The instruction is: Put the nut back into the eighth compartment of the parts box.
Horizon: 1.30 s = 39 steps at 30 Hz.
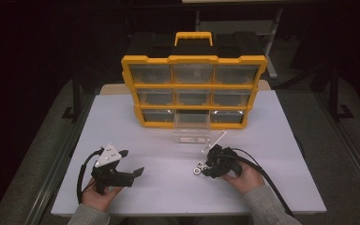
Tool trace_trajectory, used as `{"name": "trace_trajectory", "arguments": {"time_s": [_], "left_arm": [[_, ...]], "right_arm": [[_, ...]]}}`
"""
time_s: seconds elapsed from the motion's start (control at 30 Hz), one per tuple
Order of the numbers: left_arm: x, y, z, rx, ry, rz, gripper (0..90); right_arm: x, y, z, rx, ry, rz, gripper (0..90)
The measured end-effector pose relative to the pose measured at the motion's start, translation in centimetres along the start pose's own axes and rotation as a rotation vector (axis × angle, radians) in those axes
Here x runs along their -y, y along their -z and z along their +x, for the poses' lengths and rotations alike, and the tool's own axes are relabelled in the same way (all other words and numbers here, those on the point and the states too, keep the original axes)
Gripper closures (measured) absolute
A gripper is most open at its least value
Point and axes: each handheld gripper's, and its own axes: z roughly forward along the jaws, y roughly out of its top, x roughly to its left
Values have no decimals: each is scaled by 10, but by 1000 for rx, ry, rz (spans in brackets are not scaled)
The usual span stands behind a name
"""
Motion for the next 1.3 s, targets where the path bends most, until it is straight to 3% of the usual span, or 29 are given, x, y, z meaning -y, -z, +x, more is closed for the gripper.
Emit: {"name": "trace_trajectory", "arguments": {"time_s": [0.13, 0.27, 0.47, 0.77, 0.97, 1.3], "left_arm": [[0, 1, 1, -7, -12, 0, 147], [1, 2, 1, -9, 8, -13, 147], [1, 2, 2, -11, -10, -5, 148], [1, 2, 2, -9, 0, -13, 147], [2, 3, 2, -13, 10, -16, 149], [3, 5, 5, -20, 27, -28, 148]], "right_arm": [[-1, -3, 2, 10, 16, 9, 625], [0, -6, 3, 24, 24, 19, 656], [0, -6, 3, 33, 35, 20, 686], [0, -3, -5, -17, 20, 16, 690], [-2, 9, -6, -38, 16, -7, 691], [-17, 47, -12, -69, 18, -76, 690]]}}
